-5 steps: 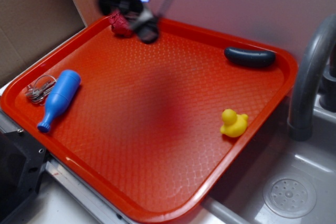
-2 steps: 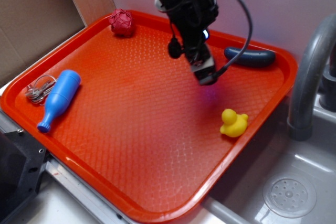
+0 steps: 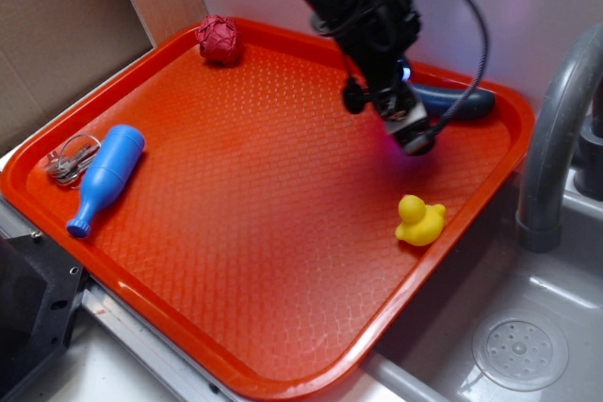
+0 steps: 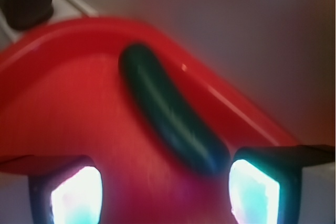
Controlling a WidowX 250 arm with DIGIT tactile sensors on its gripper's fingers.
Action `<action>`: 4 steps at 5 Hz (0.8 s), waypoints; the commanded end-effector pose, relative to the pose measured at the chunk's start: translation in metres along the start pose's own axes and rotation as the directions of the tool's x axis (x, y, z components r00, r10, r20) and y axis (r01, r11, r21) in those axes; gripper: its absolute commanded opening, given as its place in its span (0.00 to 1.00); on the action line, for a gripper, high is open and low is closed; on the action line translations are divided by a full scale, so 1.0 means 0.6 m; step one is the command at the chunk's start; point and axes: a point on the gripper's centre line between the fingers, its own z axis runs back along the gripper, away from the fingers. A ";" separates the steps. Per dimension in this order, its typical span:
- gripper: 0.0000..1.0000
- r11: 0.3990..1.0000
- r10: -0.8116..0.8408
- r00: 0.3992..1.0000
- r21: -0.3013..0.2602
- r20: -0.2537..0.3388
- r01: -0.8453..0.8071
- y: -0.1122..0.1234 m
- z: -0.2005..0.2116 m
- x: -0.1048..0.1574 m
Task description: Grab the plastic pickle.
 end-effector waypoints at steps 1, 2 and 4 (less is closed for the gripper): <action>1.00 0.997 -0.079 0.993 -0.009 0.090 0.080 -0.022 0.018 0.045; 1.00 0.986 -0.157 0.983 -0.038 0.090 0.161 -0.032 0.012 0.046; 1.00 0.967 -0.251 0.967 -0.038 0.051 0.253 -0.049 0.017 0.036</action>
